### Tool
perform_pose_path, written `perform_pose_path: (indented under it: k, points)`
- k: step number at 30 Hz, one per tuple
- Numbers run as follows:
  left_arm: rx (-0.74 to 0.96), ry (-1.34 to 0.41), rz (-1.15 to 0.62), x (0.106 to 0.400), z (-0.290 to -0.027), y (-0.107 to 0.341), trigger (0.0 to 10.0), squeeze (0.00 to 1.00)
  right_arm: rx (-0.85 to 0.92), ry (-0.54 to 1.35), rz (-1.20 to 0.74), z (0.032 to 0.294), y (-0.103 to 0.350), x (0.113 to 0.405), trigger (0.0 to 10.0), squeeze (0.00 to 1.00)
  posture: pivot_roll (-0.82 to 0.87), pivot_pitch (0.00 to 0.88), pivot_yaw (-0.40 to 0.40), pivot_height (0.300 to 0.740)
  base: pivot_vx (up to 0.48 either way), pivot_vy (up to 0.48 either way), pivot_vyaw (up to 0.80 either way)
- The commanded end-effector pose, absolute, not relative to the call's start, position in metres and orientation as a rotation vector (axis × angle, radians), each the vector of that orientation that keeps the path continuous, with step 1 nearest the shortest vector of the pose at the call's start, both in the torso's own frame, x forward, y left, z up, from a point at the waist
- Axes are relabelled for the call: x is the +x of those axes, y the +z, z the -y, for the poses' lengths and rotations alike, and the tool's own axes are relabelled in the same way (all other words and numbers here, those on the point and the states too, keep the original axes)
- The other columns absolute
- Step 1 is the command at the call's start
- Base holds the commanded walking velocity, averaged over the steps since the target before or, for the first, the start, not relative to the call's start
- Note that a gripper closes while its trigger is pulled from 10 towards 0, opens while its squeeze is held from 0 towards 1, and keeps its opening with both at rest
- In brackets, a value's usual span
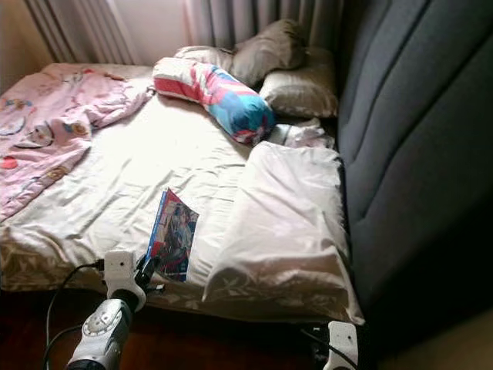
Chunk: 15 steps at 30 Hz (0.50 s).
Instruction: Clean up the room
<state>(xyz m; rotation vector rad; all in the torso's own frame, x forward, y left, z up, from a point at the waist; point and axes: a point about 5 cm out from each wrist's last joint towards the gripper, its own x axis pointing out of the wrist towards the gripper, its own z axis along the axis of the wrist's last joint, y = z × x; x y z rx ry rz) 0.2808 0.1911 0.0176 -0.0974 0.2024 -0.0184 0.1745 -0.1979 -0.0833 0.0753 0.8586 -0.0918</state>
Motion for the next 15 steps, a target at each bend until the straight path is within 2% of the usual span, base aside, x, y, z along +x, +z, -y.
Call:
perform_pose_path:
  k: [1, 3, 7, 15]
  points:
    - [-0.089, -0.010, -0.167, 0.2843, -0.1957, 0.0253, 10.0, 0.00, 0.082, -0.085, -0.870, 0.1939, -0.0850, 0.1725, 10.0, 0.00, -0.04, 0.037, 0.032, 0.740, 0.000, 0.000, 0.00]
    - [-0.096, -0.009, -0.168, 0.2844, -0.1960, 0.0255, 10.0, 0.00, 0.083, -0.087, -0.870, 0.1937, -0.0850, 0.1725, 10.0, 0.00, -0.04, 0.036, 0.032, 0.740, 0.000, 0.000, 0.00]
    - [-0.092, -0.012, -0.166, 0.2859, -0.1963, 0.0270, 10.0, 0.00, 0.082, -0.087, -0.870, 0.1934, -0.0850, 0.1726, 10.0, 0.00, -0.04, 0.036, 0.033, 0.740, 0.000, 0.435, 0.00]
    - [-0.092, -0.028, -0.149, 0.2879, -0.1928, 0.0306, 10.0, 0.00, 0.084, -0.092, -0.870, 0.1929, -0.0851, 0.1726, 10.0, 0.00, -0.04, 0.035, 0.035, 0.740, 0.000, 0.000, 0.00]
